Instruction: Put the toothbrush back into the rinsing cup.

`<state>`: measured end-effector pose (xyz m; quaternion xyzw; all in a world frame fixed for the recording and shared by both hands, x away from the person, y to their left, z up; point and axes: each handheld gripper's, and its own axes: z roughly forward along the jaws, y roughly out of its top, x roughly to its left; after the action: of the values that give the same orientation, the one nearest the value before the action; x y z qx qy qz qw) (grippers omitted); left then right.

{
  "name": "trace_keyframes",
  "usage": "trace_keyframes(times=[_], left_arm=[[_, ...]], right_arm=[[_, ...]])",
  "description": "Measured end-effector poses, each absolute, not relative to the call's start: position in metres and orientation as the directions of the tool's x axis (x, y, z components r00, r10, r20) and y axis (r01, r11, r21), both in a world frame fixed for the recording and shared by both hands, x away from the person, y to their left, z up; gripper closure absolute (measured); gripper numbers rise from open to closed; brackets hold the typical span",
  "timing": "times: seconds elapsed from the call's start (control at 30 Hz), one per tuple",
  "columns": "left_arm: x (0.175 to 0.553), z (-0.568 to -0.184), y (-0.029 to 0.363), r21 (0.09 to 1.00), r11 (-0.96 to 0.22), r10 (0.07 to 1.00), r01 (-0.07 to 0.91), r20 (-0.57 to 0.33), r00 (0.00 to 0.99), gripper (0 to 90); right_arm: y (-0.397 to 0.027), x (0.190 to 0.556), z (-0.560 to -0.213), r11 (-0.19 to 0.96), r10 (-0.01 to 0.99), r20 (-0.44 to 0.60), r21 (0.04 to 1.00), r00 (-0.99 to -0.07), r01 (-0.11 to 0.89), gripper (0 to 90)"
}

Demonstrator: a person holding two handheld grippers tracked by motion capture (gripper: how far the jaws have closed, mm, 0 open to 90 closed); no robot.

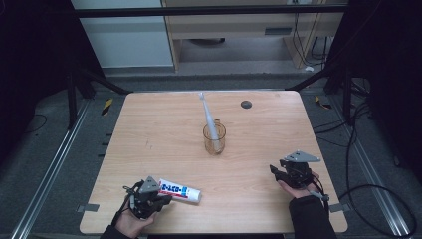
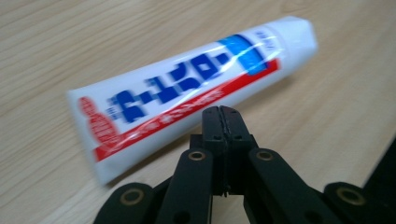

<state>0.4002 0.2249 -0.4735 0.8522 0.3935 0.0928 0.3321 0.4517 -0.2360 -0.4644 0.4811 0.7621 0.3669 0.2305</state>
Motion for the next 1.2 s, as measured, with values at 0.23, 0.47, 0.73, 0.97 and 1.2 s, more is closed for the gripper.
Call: trace_keyframes(times=[0.23, 0.47, 0.73, 0.97, 1.2], left_arm=[[0.408, -0.475, 0.23, 0.631, -0.439, 0.771, 0.64, -0.1, 0.628, 89.7], [0.41, -0.475, 0.23, 0.626, -0.437, 0.779, 0.646, -0.096, 0.62, 89.7], [0.41, -0.478, 0.231, 0.607, -0.443, 0.79, 0.659, -0.083, 0.608, 89.7], [0.416, -0.479, 0.233, 0.606, -0.432, 0.802, 0.668, -0.08, 0.592, 89.7], [0.423, -0.48, 0.228, 0.608, -0.431, 0.809, 0.667, -0.069, 0.584, 89.7]], right_arm=[[-0.236, 0.452, -0.466, 0.271, 0.903, -0.001, 0.779, -0.431, 0.566, 54.2], [-0.237, 0.452, -0.465, 0.266, 0.903, 0.005, 0.778, -0.43, 0.569, 54.2], [-0.237, 0.452, -0.465, 0.265, 0.905, 0.002, 0.779, -0.425, 0.568, 54.2], [-0.237, 0.452, -0.465, 0.266, 0.905, 0.002, 0.778, -0.426, 0.569, 54.2], [-0.238, 0.453, -0.466, 0.261, 0.905, 0.01, 0.777, -0.425, 0.573, 54.2]])
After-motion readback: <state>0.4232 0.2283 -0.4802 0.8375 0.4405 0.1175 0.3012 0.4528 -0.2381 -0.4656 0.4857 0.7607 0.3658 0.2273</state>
